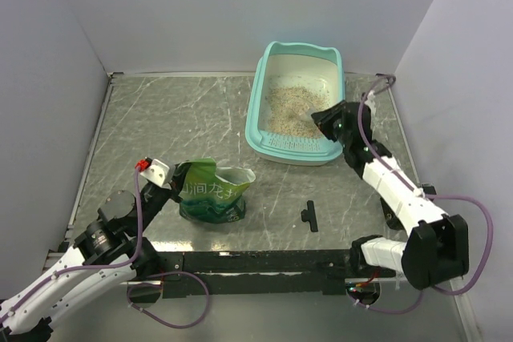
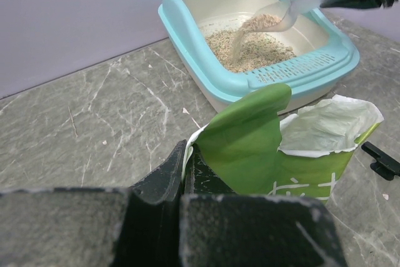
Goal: Fill the litter box with clean litter
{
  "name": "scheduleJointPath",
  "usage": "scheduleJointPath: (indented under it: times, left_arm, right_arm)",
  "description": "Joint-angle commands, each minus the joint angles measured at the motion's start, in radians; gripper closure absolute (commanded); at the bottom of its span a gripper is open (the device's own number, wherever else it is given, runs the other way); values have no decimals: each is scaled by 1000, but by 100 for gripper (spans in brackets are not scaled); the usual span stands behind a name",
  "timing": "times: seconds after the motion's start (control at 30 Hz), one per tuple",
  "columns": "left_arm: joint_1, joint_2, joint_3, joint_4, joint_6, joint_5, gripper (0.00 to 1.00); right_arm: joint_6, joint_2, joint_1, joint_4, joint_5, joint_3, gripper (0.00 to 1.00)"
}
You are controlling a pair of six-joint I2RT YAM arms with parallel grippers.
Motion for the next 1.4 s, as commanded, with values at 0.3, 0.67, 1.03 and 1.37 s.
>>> scheduleJointPath:
  times: [0.3, 0.67, 1.03, 1.37]
  left_arm:
    - [14, -7, 21, 60, -11, -40, 99]
    - [15, 9, 24, 54, -13, -29, 99]
    - [15, 51, 28, 57, -18, 81, 99]
    - [15, 82, 30, 59, -25, 170, 99]
  right_arm:
    - [-579, 268, 48, -569, 156, 587, 100]
    - [-693, 212, 177, -687, 214, 711, 100]
    - [-609, -87, 175, -732, -371, 651, 100]
    - [-546, -284, 203, -735, -685, 524, 100]
